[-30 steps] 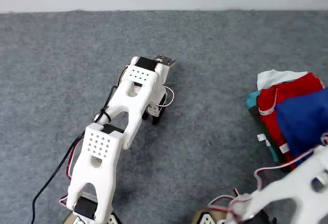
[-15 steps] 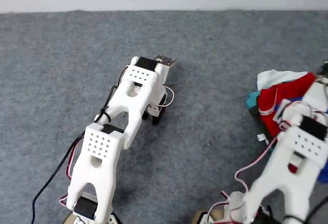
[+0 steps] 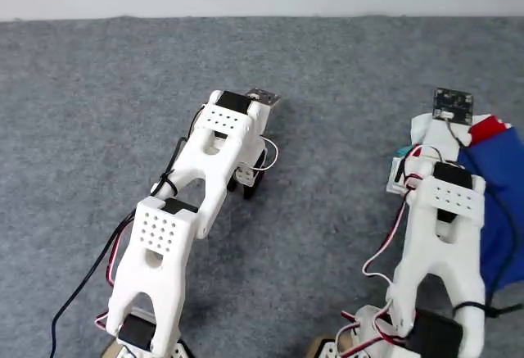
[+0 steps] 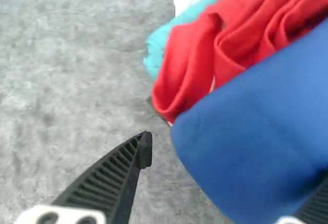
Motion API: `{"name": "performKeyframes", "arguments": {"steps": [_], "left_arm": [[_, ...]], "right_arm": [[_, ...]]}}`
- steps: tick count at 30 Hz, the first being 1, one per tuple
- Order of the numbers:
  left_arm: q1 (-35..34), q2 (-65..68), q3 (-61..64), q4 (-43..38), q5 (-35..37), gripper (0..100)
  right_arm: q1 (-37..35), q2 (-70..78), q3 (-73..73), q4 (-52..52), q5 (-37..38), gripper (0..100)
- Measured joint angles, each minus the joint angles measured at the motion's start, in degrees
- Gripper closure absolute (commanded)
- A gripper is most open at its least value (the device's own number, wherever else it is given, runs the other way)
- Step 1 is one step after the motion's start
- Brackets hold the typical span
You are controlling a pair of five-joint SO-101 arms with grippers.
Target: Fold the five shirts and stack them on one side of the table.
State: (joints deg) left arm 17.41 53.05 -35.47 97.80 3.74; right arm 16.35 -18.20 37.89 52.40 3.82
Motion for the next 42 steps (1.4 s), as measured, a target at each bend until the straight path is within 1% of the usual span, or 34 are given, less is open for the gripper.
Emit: {"name": "performKeyframes", "arguments": {"steps": [4,7,11,15,22,25,30,42], "left_arm": [[0.00,0.00,0.00,0.00,0.00,90],[0.00,0.00,0.00,0.00,0.00,90],[0.00,0.00,0.00,0.00,0.00,90],[0.00,0.00,0.00,0.00,0.00,90],[0.00,0.09,0.00,0.00,0.00,90],[0.00,0.18,0.00,0.00,0.00,90],[0.00,0.18,0.00,0.00,0.00,89],[0.00,1.32,-1.32,1.23,0.00,90]], "right_arm": [[2.73,-5.01,-5.36,7.91,0.26,53.0],[4.04,-10.37,-9.85,14.07,3.25,53.0],[2.90,-17.32,-12.66,20.13,6.07,53.0],[-4.22,-20.31,-10.99,23.21,9.58,53.0],[-18.73,-20.40,-1.41,23.38,13.98,53.0],[-24.18,-20.40,4.48,20.75,16.97,53.0],[-28.57,-20.40,17.41,9.85,19.60,53.0],[-29.01,-20.40,38.68,-13.63,19.78,53.0]]}}
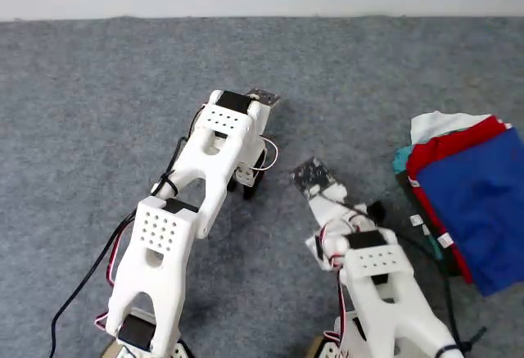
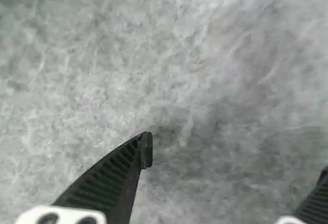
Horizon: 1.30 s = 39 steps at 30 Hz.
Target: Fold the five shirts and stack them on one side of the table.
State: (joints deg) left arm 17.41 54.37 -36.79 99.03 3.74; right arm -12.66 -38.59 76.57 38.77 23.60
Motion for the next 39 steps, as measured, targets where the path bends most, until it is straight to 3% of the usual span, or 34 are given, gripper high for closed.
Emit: {"name": "performKeyframes", "arguments": {"steps": [8,39], "left_arm": [[0.00,0.00,0.00,0.00,0.00,90],[0.00,0.00,0.00,0.00,0.00,90]], "right_arm": [[-0.26,-2.29,4.13,-5.45,0.00,53.0],[-0.26,-3.69,4.84,-5.45,0.00,53.0]]}}
